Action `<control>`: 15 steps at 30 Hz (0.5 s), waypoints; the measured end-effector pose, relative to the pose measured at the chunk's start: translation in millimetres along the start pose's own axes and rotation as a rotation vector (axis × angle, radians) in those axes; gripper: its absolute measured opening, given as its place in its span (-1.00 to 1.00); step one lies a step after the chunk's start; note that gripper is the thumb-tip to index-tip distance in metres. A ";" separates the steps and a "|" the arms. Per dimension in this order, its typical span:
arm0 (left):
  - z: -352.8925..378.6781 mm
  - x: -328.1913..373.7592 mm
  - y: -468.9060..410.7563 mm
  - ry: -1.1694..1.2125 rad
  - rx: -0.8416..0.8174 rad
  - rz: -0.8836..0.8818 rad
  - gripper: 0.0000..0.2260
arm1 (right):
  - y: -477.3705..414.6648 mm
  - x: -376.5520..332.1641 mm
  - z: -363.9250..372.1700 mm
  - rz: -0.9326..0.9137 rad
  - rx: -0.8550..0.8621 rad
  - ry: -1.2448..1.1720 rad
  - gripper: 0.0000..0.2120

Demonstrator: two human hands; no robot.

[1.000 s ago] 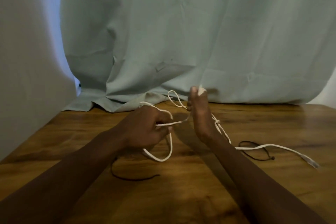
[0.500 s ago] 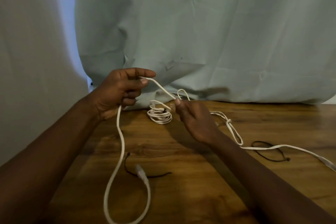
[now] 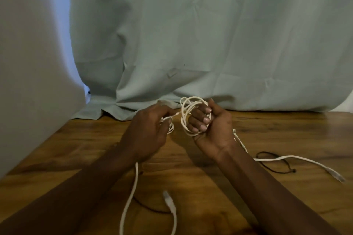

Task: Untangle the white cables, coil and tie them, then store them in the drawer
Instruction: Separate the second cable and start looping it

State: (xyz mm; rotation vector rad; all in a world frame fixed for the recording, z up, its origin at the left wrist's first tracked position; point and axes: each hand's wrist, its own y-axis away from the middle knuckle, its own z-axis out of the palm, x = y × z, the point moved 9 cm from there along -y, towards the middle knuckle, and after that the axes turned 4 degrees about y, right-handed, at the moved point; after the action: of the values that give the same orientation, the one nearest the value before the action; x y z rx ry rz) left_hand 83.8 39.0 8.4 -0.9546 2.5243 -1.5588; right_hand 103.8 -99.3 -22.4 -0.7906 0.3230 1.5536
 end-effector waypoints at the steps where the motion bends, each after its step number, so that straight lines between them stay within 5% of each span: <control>1: 7.9 4.8 0.5 0.005 -0.040 0.002 -0.72 | 0.5 -3.6 -3.0 -0.023 0.023 -0.010 -0.59; 6: 38.8 10.6 7.7 0.175 -0.238 -0.147 -0.52 | 4.7 -18.1 -12.5 -0.157 0.164 0.039 -0.61; 9: 57.8 4.7 16.3 0.546 -0.302 -0.473 -0.56 | 8.3 -22.5 -7.2 -0.231 0.212 0.212 -0.62; 13: 78.6 12.6 32.1 0.812 -0.486 -0.759 -0.61 | 13.0 -27.0 -4.1 -0.362 0.253 0.591 -0.65; 15: 81.0 23.2 38.4 0.865 -0.605 -0.809 -0.66 | 17.0 -30.5 -3.2 -0.432 0.253 0.994 -0.58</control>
State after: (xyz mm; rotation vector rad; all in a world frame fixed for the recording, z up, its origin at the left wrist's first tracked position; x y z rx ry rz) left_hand 72.9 -25.8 -56.8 -1.8933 3.6369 -1.5998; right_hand 87.4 -127.2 -9.1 -1.2875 0.9733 0.6059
